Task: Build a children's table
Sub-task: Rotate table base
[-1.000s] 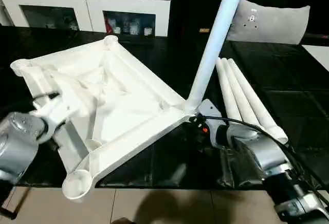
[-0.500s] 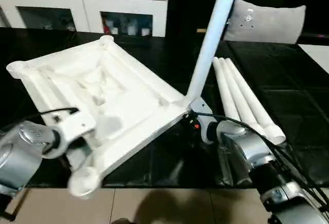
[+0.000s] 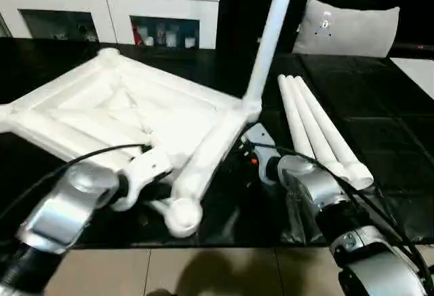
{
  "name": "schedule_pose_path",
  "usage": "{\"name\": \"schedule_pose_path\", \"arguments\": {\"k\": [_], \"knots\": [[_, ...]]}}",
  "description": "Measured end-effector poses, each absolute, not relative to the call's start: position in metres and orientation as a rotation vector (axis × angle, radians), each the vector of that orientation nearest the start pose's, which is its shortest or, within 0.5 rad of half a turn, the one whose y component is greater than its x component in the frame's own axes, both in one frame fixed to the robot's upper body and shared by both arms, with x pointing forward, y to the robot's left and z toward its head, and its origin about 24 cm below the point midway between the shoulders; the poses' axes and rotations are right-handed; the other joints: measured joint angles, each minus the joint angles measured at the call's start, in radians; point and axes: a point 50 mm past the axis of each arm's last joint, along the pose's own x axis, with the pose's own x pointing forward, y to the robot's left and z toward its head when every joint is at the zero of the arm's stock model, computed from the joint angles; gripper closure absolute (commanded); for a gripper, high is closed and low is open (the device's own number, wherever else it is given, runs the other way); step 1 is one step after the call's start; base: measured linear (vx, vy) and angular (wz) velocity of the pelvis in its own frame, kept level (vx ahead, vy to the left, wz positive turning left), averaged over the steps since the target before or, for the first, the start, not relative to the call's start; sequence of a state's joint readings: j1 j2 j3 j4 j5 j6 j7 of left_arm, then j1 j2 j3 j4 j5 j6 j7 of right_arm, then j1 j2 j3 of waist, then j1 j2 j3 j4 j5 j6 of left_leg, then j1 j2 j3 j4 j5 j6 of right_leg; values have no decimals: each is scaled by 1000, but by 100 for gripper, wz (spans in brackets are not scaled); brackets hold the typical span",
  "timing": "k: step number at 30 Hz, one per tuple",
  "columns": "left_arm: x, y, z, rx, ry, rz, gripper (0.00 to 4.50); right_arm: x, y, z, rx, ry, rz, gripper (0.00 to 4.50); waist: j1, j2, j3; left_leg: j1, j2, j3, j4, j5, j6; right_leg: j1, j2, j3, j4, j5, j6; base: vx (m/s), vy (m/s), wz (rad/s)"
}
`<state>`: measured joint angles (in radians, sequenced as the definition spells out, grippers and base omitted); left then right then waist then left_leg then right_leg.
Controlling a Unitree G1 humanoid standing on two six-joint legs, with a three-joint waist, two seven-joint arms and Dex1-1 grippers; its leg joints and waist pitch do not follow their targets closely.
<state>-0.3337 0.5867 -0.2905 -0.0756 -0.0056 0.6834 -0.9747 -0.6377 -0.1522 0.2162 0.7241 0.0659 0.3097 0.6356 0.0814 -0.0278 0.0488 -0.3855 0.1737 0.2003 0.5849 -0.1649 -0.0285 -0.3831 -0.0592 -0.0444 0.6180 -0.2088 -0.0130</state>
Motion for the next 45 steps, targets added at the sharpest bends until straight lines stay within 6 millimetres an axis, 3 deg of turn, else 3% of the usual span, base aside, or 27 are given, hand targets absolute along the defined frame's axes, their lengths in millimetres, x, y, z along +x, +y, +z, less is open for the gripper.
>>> {"name": "schedule_pose_path", "arguments": {"k": [10,17,24,26,29,30,40,42,45], "knots": [[286,121,59,368,519,-1052,442,345,-121,29,-173,475,684,0,1,1,1,-1,0,0,1,0,0,0,0,0,-1,0,0,0,0,0],[302,103,56,409,418,-952,442,352,-126,36,-165,426,616,0,-2,2,1,-1,0,0,1,0,0,0,0,-1,0,0,0,0,0,0],[314,102,63,400,332,-847,442,360,-121,54,-132,337,530,0,-2,0,2,-4,1,0,0,0,1,-3,0,-1,0,0,0,0,0,0],[312,96,74,367,271,-884,407,367,-122,69,-105,301,446,0,6,0,2,-4,1,0,1,0,1,-3,0,-1,-1,0,0,0,0,0],[309,100,82,341,227,-900,402,375,-134,86,-86,301,337,0,11,0,2,-4,1,0,1,0,1,-2,0,-1,0,0,0,0,0,0],[308,102,82,334,223,-901,373,376,-139,88,-85,324,299,0,11,0,2,-3,1,0,1,0,1,-2,0,-1,0,0,0,0,0,0],[298,115,92,353,216,-961,307,371,-171,91,-41,506,81,0,6,0,2,-3,1,0,0,1,0,-2,0,-1,0,1,2,0,0,0],[297,116,90,349,234,-965,278,369,-174,92,-41,530,55,0,6,0,2,-3,1,0,0,1,-1,-2,0,-1,0,1,2,0,0,0],[295,116,93,340,231,-982,275,366,-175,91,-41,554,45,0,6,0,2,-3,1,0,1,1,-1,-2,0,0,0,1,2,0,0,0]]}}
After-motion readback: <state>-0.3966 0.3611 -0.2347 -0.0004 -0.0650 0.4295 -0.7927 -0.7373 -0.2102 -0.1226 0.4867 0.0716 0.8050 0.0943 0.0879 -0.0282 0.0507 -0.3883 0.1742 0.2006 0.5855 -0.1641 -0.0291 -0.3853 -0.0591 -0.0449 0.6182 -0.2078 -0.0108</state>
